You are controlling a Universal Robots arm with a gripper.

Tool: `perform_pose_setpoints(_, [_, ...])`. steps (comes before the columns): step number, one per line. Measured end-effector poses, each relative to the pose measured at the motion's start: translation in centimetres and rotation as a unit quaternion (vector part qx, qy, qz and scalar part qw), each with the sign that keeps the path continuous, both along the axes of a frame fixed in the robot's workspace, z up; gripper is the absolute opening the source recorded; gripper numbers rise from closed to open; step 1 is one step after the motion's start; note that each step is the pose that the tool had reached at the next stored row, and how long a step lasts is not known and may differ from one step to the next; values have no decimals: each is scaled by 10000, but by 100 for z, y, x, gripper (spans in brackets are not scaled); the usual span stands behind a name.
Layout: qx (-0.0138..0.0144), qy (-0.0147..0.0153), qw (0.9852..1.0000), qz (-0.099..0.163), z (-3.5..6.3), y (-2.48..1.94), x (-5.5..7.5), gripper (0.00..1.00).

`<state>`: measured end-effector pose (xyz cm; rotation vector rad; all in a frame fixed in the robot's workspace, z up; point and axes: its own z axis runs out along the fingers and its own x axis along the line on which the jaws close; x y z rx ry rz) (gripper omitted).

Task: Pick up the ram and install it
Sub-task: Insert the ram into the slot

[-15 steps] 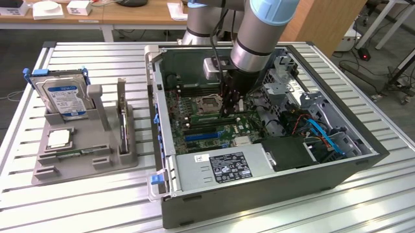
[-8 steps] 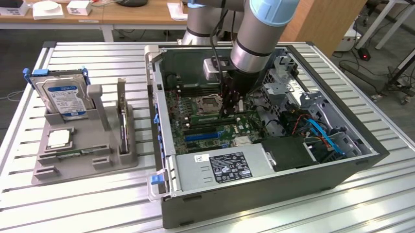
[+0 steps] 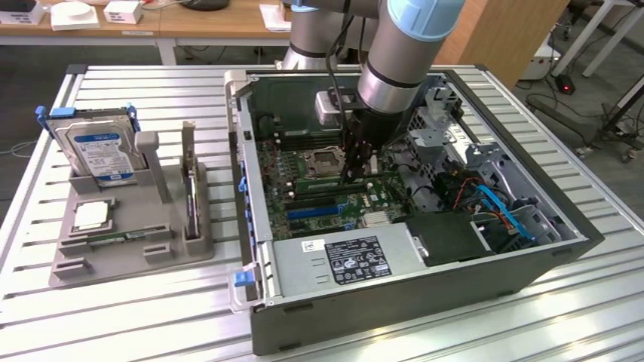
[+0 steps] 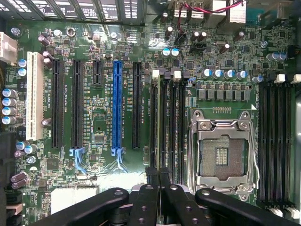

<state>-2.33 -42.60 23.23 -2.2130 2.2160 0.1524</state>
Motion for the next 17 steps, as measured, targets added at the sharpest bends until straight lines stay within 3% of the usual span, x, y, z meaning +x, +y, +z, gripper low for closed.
perform_pose_setpoints(17, [-1, 0, 10000, 1, -11, -4, 0, 11])
